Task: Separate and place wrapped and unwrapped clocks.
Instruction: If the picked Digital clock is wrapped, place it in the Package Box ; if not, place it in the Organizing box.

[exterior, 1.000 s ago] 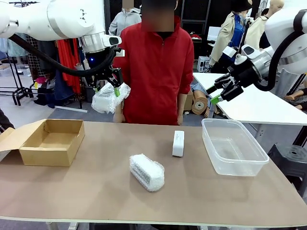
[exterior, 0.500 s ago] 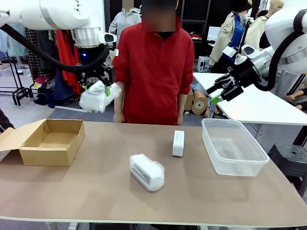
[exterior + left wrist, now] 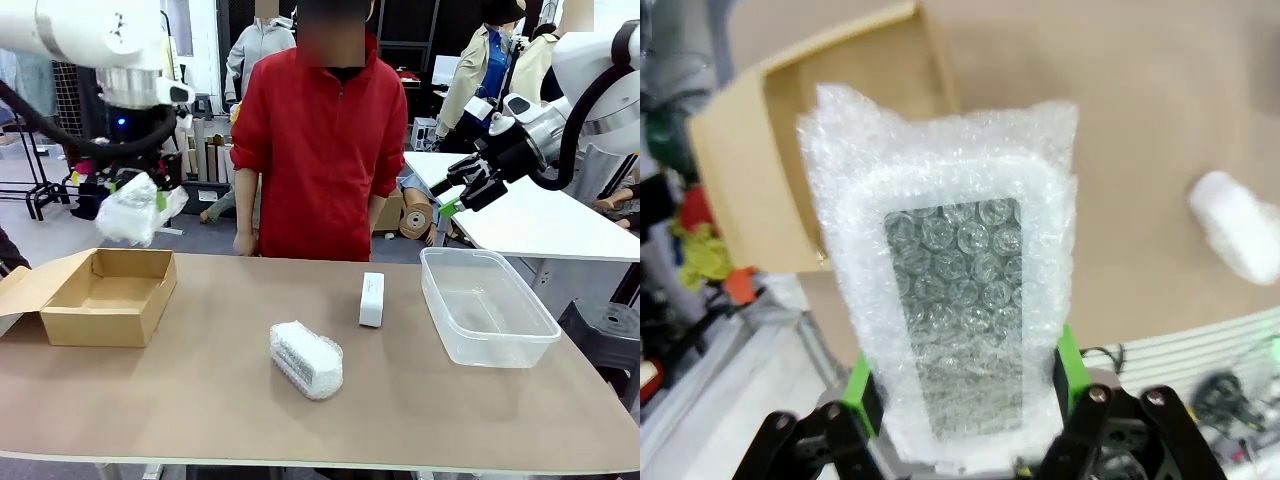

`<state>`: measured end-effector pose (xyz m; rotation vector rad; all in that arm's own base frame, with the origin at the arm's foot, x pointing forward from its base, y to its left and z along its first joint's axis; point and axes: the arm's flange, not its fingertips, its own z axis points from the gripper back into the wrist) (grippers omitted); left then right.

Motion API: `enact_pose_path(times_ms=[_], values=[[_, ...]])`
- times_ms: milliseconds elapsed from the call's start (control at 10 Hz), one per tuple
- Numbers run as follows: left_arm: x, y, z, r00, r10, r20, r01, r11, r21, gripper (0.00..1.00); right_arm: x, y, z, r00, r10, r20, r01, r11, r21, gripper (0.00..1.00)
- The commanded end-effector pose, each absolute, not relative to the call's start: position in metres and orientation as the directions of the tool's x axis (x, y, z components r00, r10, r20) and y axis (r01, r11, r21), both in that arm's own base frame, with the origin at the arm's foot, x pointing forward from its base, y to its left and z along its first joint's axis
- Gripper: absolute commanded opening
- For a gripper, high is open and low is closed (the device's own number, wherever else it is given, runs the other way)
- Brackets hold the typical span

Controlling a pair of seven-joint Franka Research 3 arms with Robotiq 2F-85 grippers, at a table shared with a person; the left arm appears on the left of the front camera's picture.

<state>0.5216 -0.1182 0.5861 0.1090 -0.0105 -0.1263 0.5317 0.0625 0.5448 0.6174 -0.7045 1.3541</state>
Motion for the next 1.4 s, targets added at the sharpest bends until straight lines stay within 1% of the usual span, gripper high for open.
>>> enact_pose_path(times_ms=[0,100,200,300,400,500,1000,1100,1200,1300], values=[[0.509,-0.099,0.569,0.996,-0.089,0.006,0.088,0.988,0.128,0.0,0.531,0.063,0.547,0.071,0.65,0.757,-0.993,0.119,-0.009,1.0],[0.509,-0.088,0.558,0.999,-0.049,-0.001,0.049,0.984,0.17,0.0,0.531,0.063,0.547,0.071,0.65,0.757,-0.993,0.119,-0.009,1.0],[0.511,-0.074,0.552,1.0,-0.031,0.007,0.028,0.969,0.246,0.0,0.531,0.063,0.547,0.071,0.65,0.757,-0.993,0.119,-0.009,1.0],[0.512,-0.071,0.545,1.0,-0.004,0.007,0.002,0.972,0.236,0.0,0.531,0.063,0.547,0.071,0.65,0.757,-0.993,0.119,-0.009,1.0],[0.518,-0.076,0.55,1.0,0.022,0.019,-0.025,0.975,0.22,0.0,0.531,0.063,0.547,0.071,0.65,0.757,-0.993,0.119,-0.009,1.0],[0.518,-0.072,0.547,0.999,-0.042,-0.026,0.046,0.978,0.203,0.0,0.531,0.063,0.547,0.071,0.65,0.757,-0.993,0.119,-0.009,1.0],[0.519,-0.075,0.543,0.999,-0.03,-0.023,0.035,0.977,0.21,0.0,0.531,0.063,0.547,0.071,0.65,0.757,-0.993,0.119,-0.009,1.0],[0.533,-0.066,0.533,0.999,0.009,-0.037,-0.001,0.976,0.219,0.0,0.531,0.063,0.547,0.071,0.65,0.757,-0.993,0.119,-0.009,1.0],[0.544,-0.055,0.524,1.0,0.009,-0.028,-0.004,0.984,0.176,0.0,0.531,0.063,0.547,0.071,0.65,0.757,-0.993,0.119,-0.009,1.0],[0.551,-0.047,0.516,1.0,-0.007,0.021,0.003,0.983,0.181,0.0,0.531,0.063,0.547,0.071,0.65,0.757,-0.993,0.119,-0.009,1.0]])
